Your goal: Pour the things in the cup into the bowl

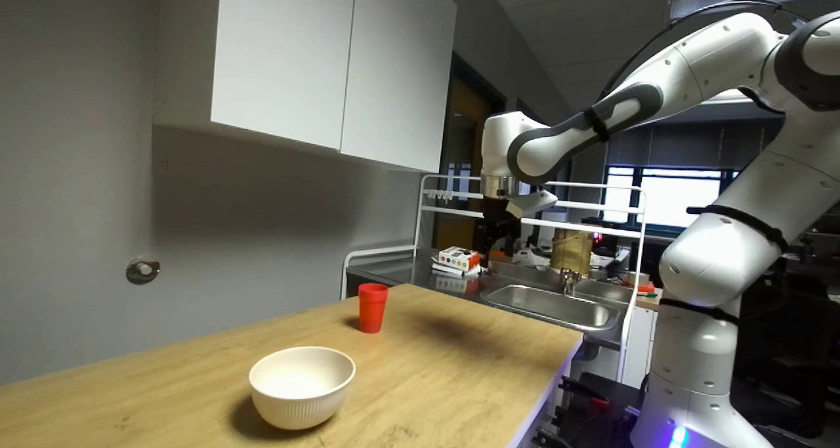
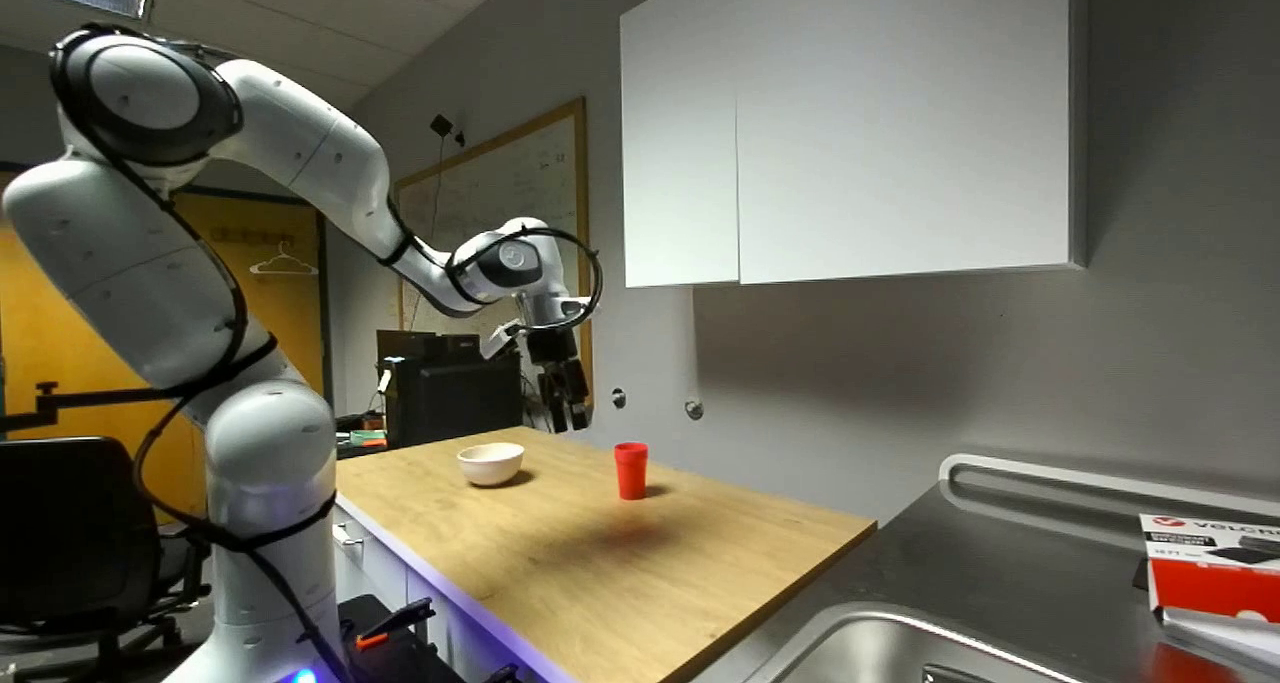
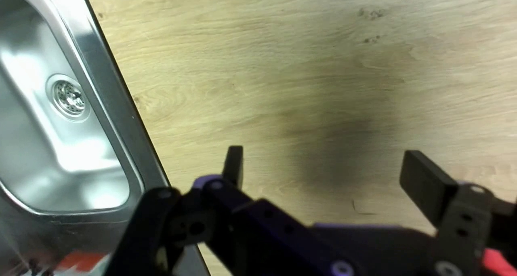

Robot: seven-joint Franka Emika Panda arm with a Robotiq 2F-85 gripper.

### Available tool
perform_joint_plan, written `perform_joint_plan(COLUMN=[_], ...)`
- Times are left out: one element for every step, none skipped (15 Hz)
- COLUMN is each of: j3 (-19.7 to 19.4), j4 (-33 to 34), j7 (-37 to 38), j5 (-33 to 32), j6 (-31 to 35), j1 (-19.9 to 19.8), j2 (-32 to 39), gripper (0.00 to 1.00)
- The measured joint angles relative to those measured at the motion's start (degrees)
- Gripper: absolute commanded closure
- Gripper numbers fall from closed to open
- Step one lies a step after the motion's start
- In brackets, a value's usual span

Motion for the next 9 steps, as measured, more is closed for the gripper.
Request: perform_joint_plan(j3=[0.1,0.2,0.3,0.3,0.3,0.3,0.3,0.3,0.3], j4=[1.5,3.2,4.9,6.7,8.7,10.8,13.0,15.4,17.8], j7=[0.3,0.7,1.0,1.3,1.5,1.8,2.0,2.1,2.2], j5=[0.0,0.0,0.0,0.1,0.3,0.5,0.8,1.2,1.6], j6=[0.4,0.8,1.2,1.5,1.7,1.8,1.8,1.8,1.8], j1=[0.4,0.8,1.2,1.6,2.0,2.4,2.7,3.0,3.4], j2=[1.6,3.4,5.3,7.2,9.4,11.6,13.8,16.2,18.7], gripper=[0.00,0.00,0.00,0.00,0.00,0.00,0.00,0.00,0.00])
